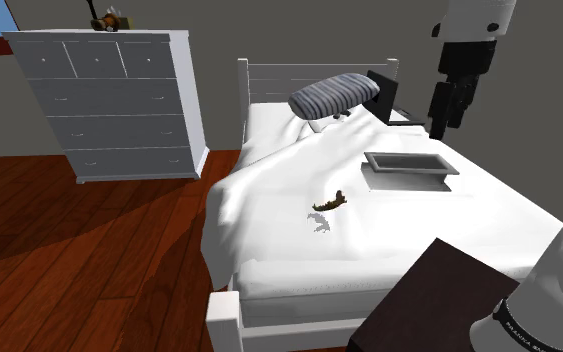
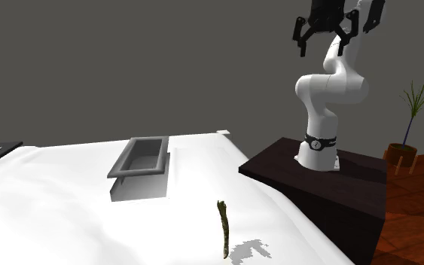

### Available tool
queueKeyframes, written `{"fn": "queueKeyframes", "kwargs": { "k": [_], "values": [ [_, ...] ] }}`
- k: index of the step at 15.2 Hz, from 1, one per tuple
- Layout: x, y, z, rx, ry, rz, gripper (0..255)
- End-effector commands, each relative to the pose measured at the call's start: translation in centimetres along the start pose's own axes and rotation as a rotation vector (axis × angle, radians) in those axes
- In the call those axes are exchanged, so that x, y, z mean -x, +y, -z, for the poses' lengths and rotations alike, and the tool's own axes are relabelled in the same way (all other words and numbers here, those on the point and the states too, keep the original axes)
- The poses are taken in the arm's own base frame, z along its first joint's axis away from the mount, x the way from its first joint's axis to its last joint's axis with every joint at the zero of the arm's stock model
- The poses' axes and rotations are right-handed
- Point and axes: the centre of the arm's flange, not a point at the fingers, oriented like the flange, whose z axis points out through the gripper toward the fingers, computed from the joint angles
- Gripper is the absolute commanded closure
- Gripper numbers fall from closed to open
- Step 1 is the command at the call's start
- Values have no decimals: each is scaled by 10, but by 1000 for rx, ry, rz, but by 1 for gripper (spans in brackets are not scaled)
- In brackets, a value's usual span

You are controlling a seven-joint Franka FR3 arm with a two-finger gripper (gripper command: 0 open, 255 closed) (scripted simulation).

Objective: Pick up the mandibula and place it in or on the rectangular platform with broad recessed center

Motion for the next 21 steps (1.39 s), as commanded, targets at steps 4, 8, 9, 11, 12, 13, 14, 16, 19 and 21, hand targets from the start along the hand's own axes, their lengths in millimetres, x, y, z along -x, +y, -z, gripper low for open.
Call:
{"fn": "queueKeyframes", "kwargs": {
  "k": [4, 8, 9, 11, 12, 13, 14, 16, 19, 21],
  "values": [
    [-29, 16, -24, 0, -16, 55, 0],
    [-69, 36, -56, 0, -38, 128, 0],
    [-79, 40, -65, 0, -43, 147, 0],
    [-100, 49, -81, 0, -54, 183, 0],
    [-110, 52, -90, 0, -59, 202, 0],
    [-120, 56, -98, 0, -64, 220, 0],
    [-130, 60, -107, 0, -70, 238, 0],
    [-151, 66, -124, 0, -81, 275, 0],
    [-182, 74, -150, 0, -97, 330, 0],
    [-202, 79, -168, 0, -107, 367, 0]
  ]
}}
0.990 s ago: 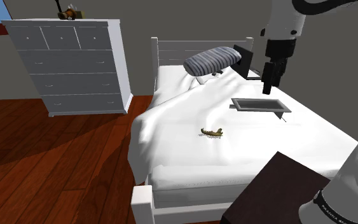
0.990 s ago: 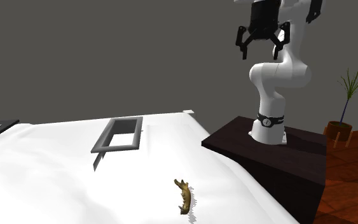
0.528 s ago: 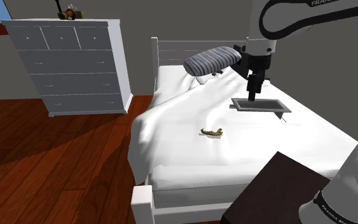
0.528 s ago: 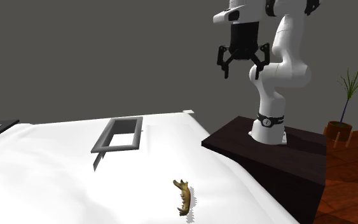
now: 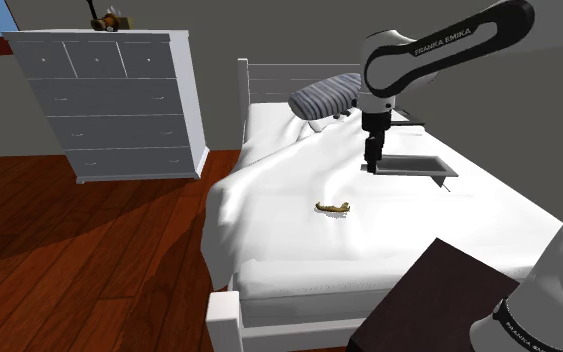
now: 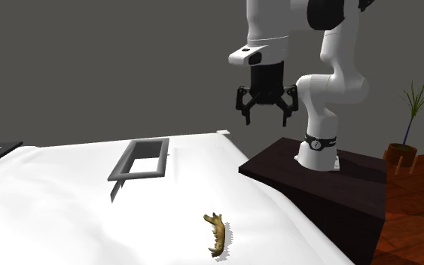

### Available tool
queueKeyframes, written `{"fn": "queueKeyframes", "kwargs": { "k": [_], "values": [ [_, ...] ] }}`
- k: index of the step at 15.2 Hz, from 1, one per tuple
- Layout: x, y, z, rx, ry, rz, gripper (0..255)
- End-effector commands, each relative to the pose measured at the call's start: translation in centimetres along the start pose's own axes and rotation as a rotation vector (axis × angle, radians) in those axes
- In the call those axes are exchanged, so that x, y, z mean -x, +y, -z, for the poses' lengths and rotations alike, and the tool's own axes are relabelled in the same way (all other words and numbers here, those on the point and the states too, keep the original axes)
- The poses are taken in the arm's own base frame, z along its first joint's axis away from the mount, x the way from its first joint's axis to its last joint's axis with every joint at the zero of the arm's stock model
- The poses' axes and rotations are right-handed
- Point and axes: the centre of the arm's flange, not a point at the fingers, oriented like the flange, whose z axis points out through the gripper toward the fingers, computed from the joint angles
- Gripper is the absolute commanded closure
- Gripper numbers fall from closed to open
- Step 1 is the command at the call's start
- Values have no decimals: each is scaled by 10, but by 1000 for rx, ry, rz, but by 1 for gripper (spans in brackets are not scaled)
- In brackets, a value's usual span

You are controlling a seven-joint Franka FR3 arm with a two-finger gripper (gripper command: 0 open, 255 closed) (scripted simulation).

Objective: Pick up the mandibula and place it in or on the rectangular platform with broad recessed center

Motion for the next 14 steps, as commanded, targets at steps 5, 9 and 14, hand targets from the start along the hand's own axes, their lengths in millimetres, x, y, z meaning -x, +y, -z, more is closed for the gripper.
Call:
{"fn": "queueKeyframes", "kwargs": {
  "k": [5, 9, 14],
  "values": [
    [-59, 37, -47, 1, -32, 112, 0],
    [-100, 54, -80, 1, -53, 185, 0],
    [-151, 71, -123, 1, -80, 277, 0]
  ]
}}
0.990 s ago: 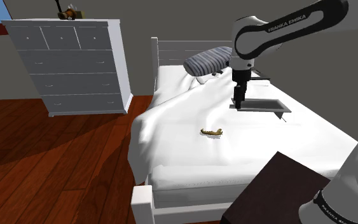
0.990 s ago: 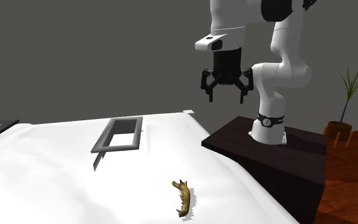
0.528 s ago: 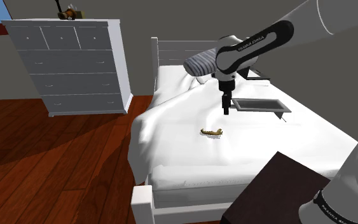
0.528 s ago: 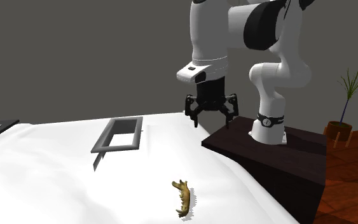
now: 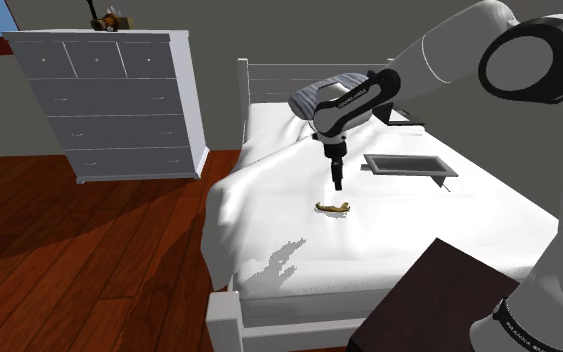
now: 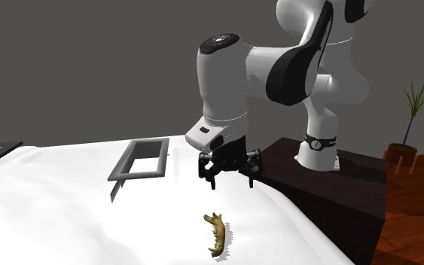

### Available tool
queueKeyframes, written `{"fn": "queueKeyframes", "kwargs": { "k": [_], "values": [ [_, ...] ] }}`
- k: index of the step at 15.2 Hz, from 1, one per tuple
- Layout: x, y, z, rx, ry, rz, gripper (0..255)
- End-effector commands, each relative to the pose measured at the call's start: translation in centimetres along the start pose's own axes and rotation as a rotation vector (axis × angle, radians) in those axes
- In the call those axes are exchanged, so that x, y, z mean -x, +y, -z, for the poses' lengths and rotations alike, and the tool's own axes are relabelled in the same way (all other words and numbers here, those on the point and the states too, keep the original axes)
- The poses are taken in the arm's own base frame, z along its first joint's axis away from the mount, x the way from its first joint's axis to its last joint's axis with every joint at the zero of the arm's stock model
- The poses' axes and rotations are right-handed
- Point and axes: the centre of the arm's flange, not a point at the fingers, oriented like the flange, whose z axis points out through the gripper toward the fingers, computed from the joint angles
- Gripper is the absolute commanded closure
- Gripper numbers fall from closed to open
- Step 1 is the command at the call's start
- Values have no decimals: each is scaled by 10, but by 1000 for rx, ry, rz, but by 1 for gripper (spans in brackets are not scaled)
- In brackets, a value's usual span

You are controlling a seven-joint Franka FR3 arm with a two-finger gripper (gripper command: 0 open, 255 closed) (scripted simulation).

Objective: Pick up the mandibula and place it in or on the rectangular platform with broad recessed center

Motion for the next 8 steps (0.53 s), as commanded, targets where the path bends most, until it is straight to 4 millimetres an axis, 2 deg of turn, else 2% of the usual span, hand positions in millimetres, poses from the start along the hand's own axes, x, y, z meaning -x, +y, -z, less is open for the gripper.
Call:
{"fn": "queueKeyframes", "kwargs": {
  "k": [1, 4, 8],
  "values": [
    [-17, 12, -17, 0, -11, 38, 0],
    [-47, 27, -42, 0, -27, 93, 0],
    [-51, 29, -61, 0, -29, 100, 0]
  ]
}}
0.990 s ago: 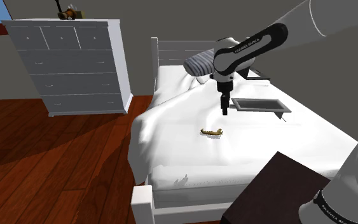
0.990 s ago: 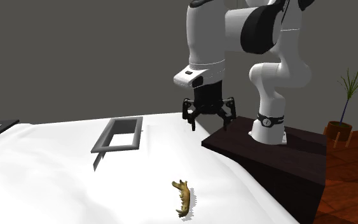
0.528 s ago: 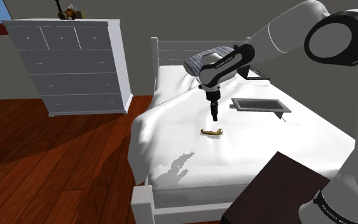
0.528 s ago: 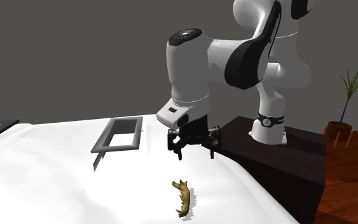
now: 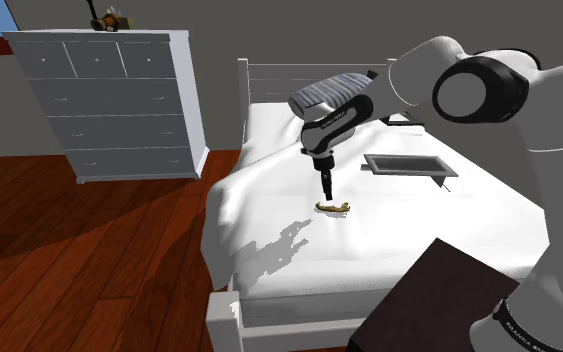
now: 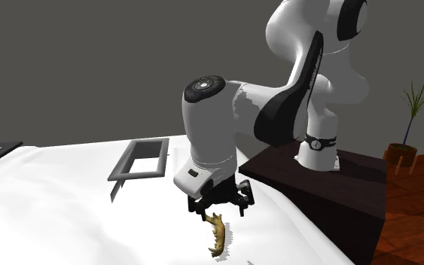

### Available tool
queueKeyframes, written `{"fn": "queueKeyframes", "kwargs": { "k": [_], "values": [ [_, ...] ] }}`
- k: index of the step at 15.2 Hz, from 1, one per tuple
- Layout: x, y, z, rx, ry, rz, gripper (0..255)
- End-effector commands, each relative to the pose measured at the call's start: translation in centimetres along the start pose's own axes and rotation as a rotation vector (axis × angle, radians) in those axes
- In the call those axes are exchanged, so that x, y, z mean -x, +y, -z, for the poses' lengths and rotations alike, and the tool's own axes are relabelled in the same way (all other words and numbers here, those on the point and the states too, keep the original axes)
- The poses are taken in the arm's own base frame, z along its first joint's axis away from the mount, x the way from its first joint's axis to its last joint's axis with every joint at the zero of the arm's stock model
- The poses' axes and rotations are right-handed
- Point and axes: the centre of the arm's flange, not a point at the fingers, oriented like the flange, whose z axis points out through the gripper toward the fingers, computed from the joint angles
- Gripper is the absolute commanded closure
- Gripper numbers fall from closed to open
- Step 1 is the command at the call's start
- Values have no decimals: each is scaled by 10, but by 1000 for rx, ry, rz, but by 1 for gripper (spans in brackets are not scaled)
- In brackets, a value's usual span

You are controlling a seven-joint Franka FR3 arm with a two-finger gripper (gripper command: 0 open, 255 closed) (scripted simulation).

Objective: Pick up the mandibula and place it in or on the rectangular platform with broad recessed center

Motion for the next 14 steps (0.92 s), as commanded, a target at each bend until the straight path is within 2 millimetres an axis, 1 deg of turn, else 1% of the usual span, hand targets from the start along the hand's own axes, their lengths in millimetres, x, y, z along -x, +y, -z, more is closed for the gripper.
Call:
{"fn": "queueKeyframes", "kwargs": {
  "k": [1, 3, 4, 12, 13, 14],
  "values": [
    [-1, 1, -11, 0, 0, 2, 0],
    [-1, 1, -22, 0, 0, 2, 0],
    [-1, 1, -30, 0, 0, 2, 0],
    [-1, 1, -30, 0, 0, 2, 0],
    [-1, 1, -30, 0, 0, 2, 255],
    [-1, 1, -30, 0, 0, 2, 255]
  ]
}}
